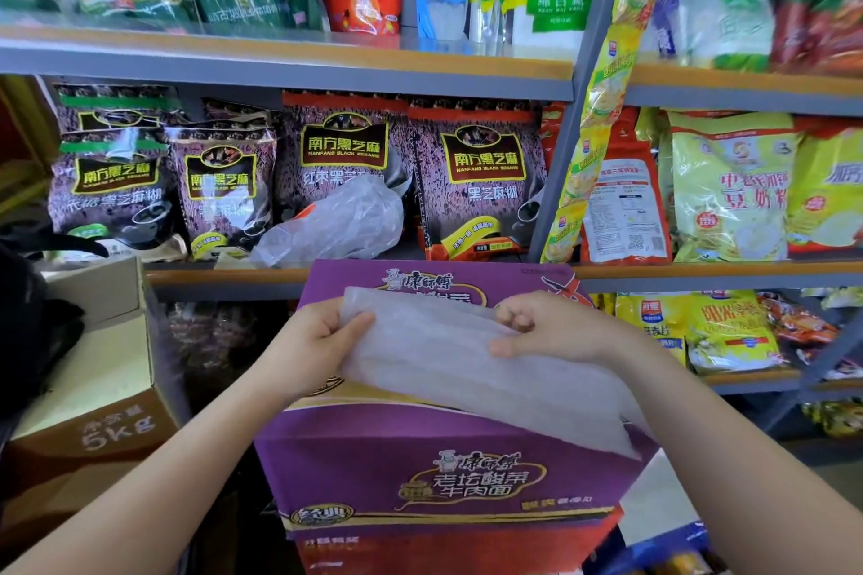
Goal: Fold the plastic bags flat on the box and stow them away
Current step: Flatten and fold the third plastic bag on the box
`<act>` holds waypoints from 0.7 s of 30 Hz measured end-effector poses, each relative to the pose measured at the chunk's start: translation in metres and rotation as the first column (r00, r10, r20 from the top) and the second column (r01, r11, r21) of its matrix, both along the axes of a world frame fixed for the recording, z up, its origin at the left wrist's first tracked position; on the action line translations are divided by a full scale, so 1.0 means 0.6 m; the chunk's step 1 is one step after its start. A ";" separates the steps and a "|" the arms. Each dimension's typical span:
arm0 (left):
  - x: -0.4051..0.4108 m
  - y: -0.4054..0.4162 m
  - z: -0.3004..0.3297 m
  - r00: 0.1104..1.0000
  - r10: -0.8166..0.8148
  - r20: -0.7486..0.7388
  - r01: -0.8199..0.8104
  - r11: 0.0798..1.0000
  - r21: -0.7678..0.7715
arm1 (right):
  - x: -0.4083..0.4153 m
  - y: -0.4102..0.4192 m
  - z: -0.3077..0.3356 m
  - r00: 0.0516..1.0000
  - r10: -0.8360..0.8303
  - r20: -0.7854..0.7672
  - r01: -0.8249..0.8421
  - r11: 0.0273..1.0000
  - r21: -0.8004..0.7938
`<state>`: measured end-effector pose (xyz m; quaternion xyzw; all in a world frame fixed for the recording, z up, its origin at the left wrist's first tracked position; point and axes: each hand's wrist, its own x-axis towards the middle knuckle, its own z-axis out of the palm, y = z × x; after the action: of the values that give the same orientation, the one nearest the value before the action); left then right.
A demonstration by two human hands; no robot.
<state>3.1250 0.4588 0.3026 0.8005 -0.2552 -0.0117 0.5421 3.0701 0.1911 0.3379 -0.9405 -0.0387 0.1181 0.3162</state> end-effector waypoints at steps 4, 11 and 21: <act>0.026 -0.032 -0.002 0.993 0.109 0.036 -0.115 0.961 0.250 | 0.010 0.004 -0.002 0.999 -0.021 0.046 0.024 0.997 -0.067; 0.050 -0.060 -0.026 0.948 0.227 0.223 -0.311 0.804 0.507 | 0.032 -0.008 -0.038 0.993 -0.054 0.110 0.084 0.954 -0.289; 0.055 -0.062 -0.050 0.730 0.018 0.683 -0.557 0.594 0.580 | 0.066 0.020 -0.059 0.981 -0.112 0.160 0.182 0.824 -0.537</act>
<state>3.1578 0.4213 0.2725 0.9394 -0.2446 0.2372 0.0376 3.1098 0.2034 0.3025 -0.9971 0.0504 0.0420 0.0384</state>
